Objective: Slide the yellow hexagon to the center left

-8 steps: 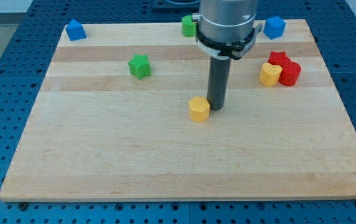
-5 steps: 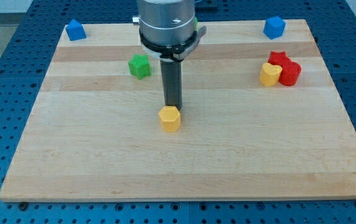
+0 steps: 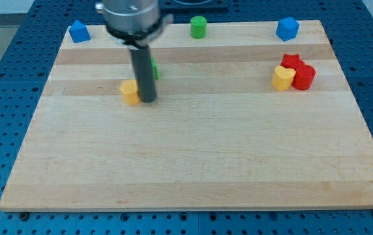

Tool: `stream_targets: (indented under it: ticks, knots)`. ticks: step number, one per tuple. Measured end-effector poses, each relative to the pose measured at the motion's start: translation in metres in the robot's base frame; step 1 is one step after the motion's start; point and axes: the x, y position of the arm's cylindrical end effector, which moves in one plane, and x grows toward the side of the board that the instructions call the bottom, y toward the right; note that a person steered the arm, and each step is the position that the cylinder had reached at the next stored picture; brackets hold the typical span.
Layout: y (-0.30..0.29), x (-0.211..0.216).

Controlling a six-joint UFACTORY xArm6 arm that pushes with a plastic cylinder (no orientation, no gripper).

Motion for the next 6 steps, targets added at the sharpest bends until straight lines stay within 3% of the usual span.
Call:
stream_targets:
  ticks: [6]
  knots:
    - [-0.094, -0.028]
